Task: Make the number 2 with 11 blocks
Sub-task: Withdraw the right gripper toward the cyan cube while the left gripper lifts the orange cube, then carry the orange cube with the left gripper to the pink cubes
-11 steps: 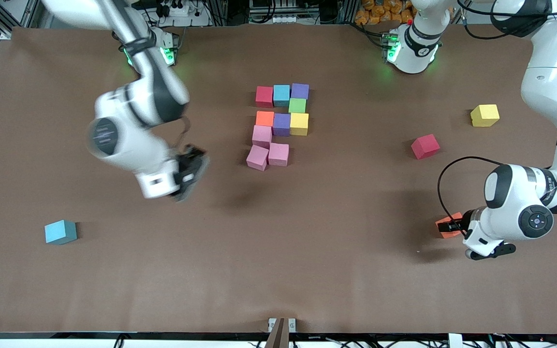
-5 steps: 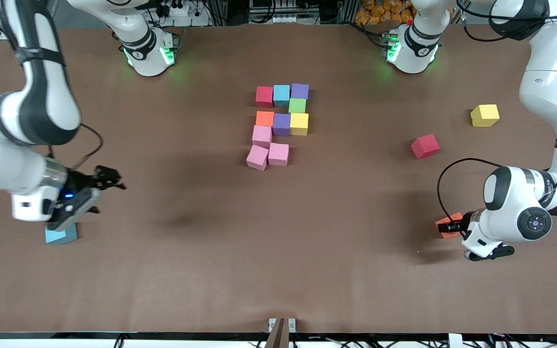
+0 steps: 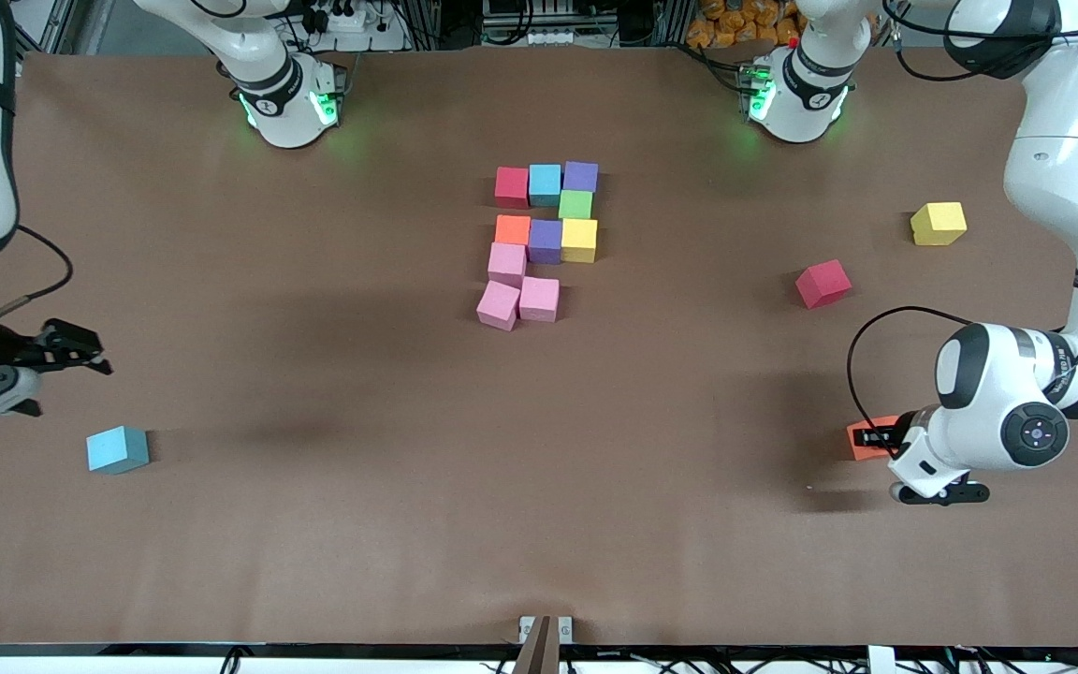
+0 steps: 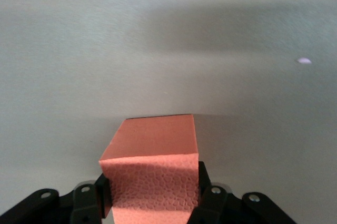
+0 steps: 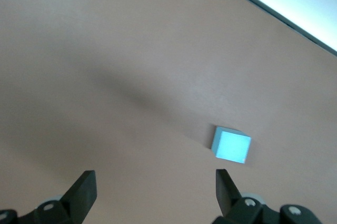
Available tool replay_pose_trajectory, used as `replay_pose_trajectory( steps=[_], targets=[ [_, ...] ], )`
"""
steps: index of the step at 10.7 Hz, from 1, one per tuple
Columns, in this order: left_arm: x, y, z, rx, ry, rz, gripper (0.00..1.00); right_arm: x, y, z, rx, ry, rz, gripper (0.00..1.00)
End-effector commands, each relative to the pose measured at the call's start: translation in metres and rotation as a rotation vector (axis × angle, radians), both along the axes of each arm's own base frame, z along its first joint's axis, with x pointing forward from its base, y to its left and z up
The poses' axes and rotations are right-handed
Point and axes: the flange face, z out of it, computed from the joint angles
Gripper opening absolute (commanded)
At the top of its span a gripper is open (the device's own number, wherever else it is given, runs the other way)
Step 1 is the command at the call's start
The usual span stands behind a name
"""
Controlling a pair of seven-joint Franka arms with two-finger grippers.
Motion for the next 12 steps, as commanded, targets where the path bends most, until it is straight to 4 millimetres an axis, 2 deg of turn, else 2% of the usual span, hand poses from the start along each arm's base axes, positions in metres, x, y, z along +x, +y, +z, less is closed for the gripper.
replay_pose_trajectory(
  steps=[1, 3, 4, 6, 7, 9, 11, 12],
  targets=[
    [-0.002, -0.058, 0.042, 0.017, -0.003, -0.102, 0.14, -0.001, 0.001, 0.011, -0.017, 0.006, -0.239, 1.00],
    [-0.016, -0.116, 0.064, -0.010, 0.030, -0.190, 0.13, -0.001, 0.006, 0.032, 0.001, -0.026, -0.442, 1.00],
    [-0.020, -0.127, 0.068, -0.027, 0.035, -0.240, 0.13, 0.001, 0.008, 0.043, 0.007, -0.047, -0.472, 1.00],
    [-0.031, -0.157, 0.076, -0.082, 0.039, -0.344, 0.12, 0.001, 0.017, 0.051, 0.025, -0.056, -0.461, 1.00],
    [-0.045, -0.190, 0.087, -0.091, 0.036, -0.401, 0.09, 0.001, 0.026, 0.055, 0.031, -0.051, -0.446, 1.00],
    [-0.066, -0.233, 0.095, -0.095, 0.036, -0.495, 0.10, -0.006, 0.026, 0.060, 0.025, -0.002, -0.447, 1.00],
    [-0.098, -0.289, 0.104, -0.014, -0.012, -0.674, 0.09, -0.009, 0.024, 0.067, 0.026, -0.004, -0.536, 1.00],
    [-0.109, -0.299, 0.099, -0.013, -0.014, -0.696, 0.09, -0.011, 0.023, 0.068, 0.032, -0.001, -0.552, 1.00]
  ],
)
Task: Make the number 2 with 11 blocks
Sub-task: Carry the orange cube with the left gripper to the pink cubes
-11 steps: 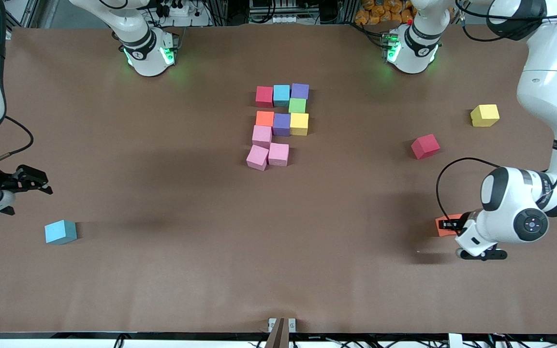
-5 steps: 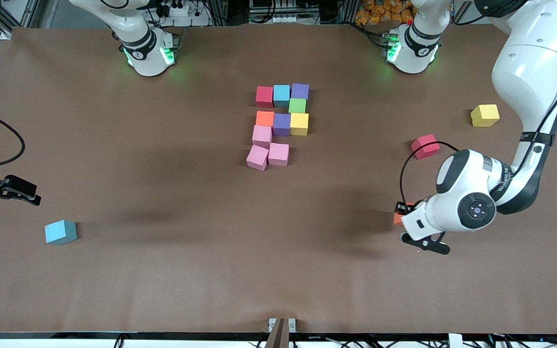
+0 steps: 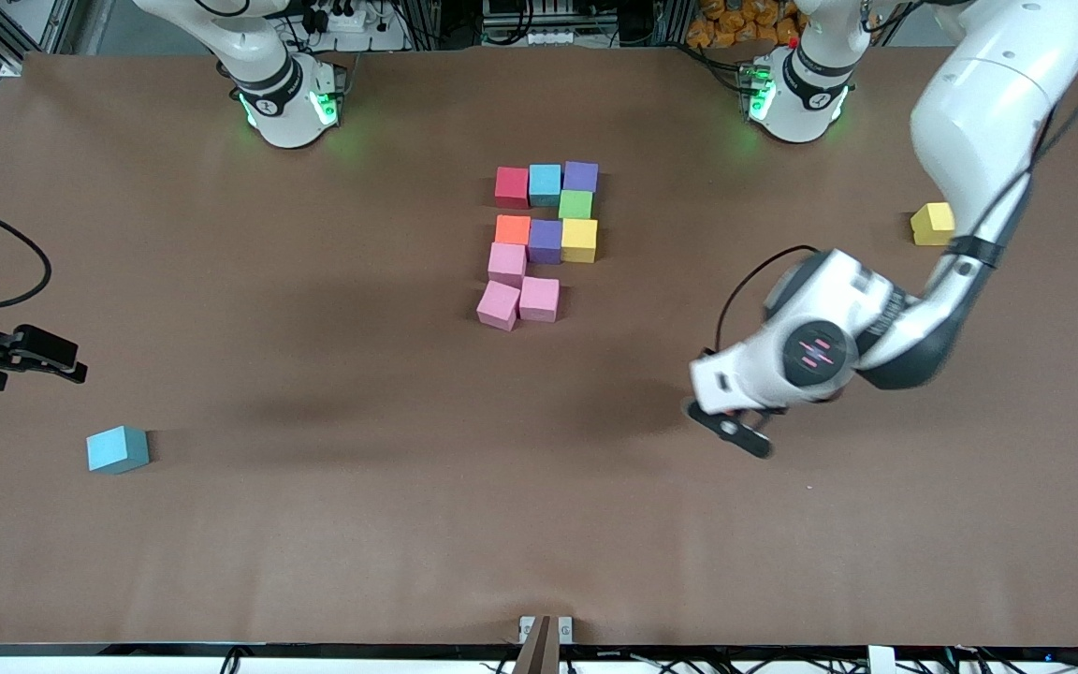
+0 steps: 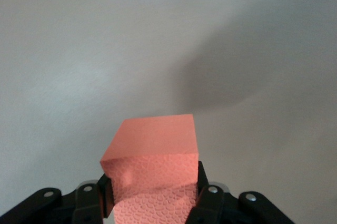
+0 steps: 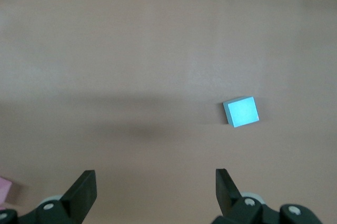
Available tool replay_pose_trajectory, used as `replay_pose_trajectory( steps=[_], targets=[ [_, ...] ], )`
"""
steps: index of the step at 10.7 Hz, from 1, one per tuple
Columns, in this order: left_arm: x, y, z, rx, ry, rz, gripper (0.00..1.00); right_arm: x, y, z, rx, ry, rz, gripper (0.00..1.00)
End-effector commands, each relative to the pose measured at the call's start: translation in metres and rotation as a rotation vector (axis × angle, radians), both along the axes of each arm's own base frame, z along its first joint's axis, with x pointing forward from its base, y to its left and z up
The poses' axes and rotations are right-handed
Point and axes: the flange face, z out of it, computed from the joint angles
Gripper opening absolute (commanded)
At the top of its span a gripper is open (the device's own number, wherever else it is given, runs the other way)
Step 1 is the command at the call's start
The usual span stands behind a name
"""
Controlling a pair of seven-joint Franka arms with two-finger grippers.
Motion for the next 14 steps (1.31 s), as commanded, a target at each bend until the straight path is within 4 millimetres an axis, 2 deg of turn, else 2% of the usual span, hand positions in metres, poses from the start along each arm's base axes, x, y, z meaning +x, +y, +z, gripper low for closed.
replay_pose_trajectory(
  steps=[1, 5, 9, 13, 14],
  targets=[
    [-0.034, -0.028, 0.000, 0.019, -0.038, -0.109, 0.09, -0.006, 0.001, 0.011, -0.004, 0.004, -0.047, 1.00],
    [-0.082, -0.080, -0.017, -0.062, -0.096, -0.260, 0.09, -0.006, 0.004, 0.010, -0.006, 0.006, -0.045, 1.00],
    [-0.124, -0.126, -0.018, -0.056, -0.107, -0.400, 0.09, -0.006, 0.003, 0.011, -0.005, 0.006, -0.047, 1.00],
    [-0.153, -0.161, -0.026, -0.026, -0.144, -0.513, 0.08, -0.006, 0.001, 0.011, -0.010, 0.005, -0.051, 1.00],
    [-0.156, -0.164, -0.028, -0.019, -0.151, -0.528, 0.08, -0.006, 0.001, 0.010, -0.010, 0.007, -0.048, 1.00]
  ],
)
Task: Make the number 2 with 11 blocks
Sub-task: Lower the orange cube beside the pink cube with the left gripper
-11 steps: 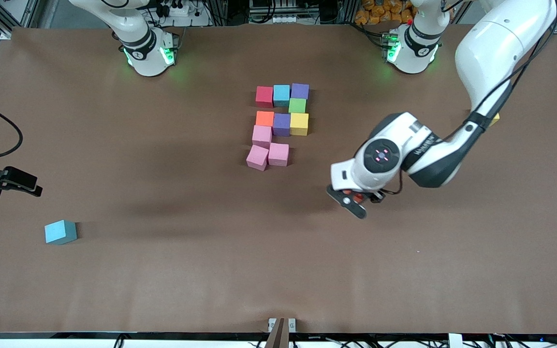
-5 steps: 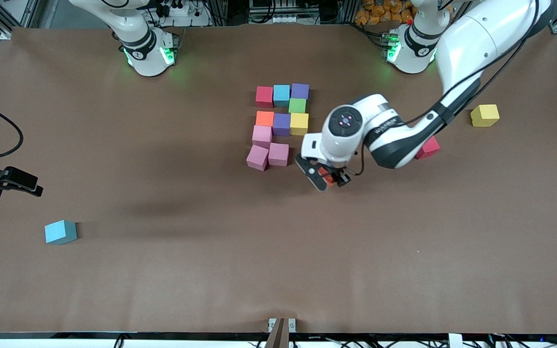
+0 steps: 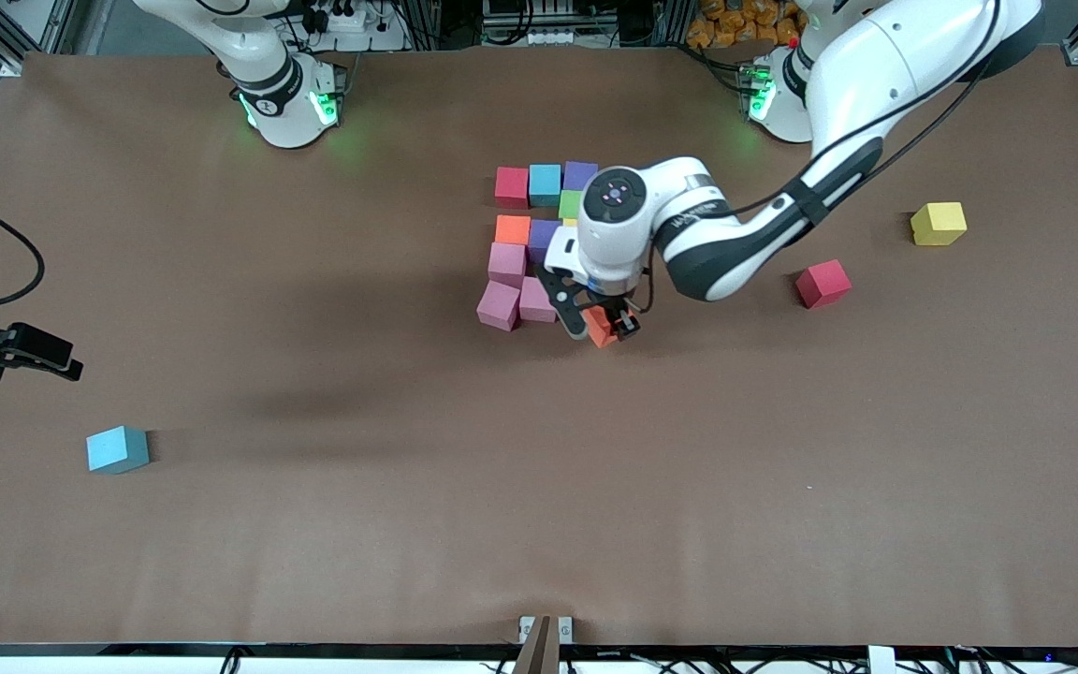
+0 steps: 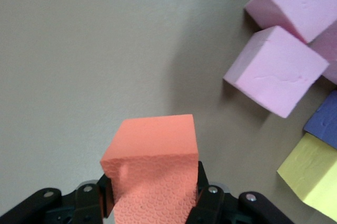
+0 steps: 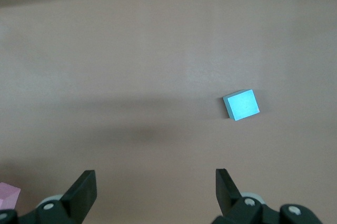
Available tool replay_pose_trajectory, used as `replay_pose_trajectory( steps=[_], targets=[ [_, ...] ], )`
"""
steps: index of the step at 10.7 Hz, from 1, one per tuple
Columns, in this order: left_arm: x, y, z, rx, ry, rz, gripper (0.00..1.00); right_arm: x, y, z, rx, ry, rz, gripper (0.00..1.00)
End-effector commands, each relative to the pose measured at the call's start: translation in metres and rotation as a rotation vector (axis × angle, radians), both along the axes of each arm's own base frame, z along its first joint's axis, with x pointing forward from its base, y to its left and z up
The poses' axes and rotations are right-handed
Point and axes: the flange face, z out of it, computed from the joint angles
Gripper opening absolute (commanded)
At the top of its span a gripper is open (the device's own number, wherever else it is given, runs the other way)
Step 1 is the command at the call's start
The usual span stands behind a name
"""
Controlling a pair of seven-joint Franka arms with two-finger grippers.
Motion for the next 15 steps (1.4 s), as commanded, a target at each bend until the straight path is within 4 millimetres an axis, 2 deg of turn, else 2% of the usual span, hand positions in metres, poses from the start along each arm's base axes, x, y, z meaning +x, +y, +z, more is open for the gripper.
replay_pose_trajectory(
  steps=[1, 3, 9, 15],
  targets=[
    [-0.008, -0.006, -0.005, 0.018, -0.040, -0.061, 0.09, -0.004, 0.001, 0.006, -0.013, 0.004, -0.014, 1.00],
    [-0.018, -0.013, -0.012, 0.035, -0.054, -0.120, 0.08, -0.003, 0.001, 0.006, -0.016, 0.003, -0.012, 1.00],
    [-0.046, -0.014, -0.037, 0.056, -0.086, -0.228, 0.08, -0.004, 0.000, 0.006, -0.016, 0.003, -0.015, 1.00],
    [-0.067, -0.032, -0.059, 0.107, -0.117, -0.328, 0.09, -0.003, -0.001, 0.005, -0.016, 0.003, -0.016, 1.00]
  ],
)
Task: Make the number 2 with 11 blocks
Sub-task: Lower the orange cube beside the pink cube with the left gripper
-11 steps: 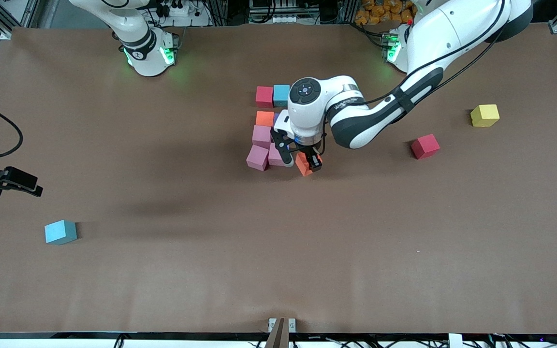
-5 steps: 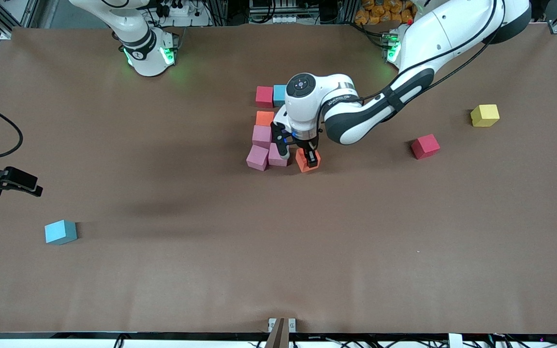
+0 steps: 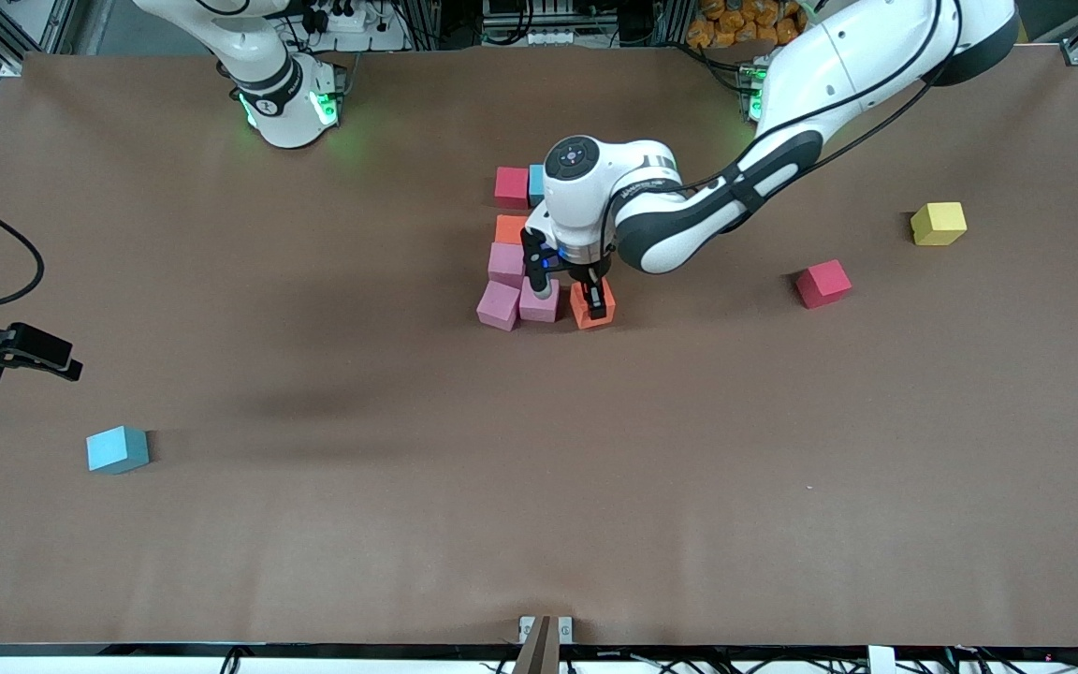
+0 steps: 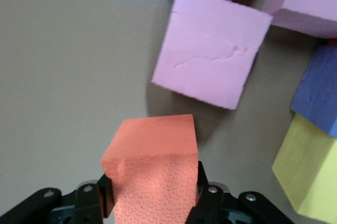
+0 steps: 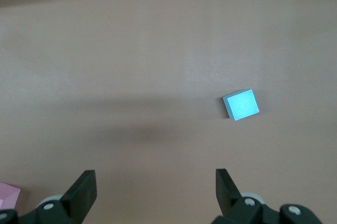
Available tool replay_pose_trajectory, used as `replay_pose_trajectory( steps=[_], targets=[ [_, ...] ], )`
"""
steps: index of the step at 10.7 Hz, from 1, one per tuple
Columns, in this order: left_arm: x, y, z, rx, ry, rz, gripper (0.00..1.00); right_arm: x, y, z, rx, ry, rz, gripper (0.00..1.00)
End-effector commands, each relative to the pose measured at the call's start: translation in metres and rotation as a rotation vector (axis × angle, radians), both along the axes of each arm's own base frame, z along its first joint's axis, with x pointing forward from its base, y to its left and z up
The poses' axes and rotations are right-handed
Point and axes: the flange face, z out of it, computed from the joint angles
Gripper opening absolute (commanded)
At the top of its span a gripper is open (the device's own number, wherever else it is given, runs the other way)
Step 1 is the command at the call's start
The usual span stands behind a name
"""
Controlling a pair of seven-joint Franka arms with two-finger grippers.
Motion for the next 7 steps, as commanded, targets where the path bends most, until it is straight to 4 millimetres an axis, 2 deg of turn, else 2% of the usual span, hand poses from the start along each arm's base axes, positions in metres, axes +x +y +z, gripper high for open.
replay_pose_trajectory(
  steps=[1, 7],
  targets=[
    [-0.001, -0.004, -0.006, 0.005, -0.034, -0.054, 0.09, -0.003, -0.001, 0.005, -0.015, 0.004, -0.014, 1.00],
    [-0.013, -0.014, -0.017, -0.001, -0.014, -0.128, 0.09, -0.003, -0.001, 0.005, -0.015, 0.004, -0.016, 1.00]
  ],
)
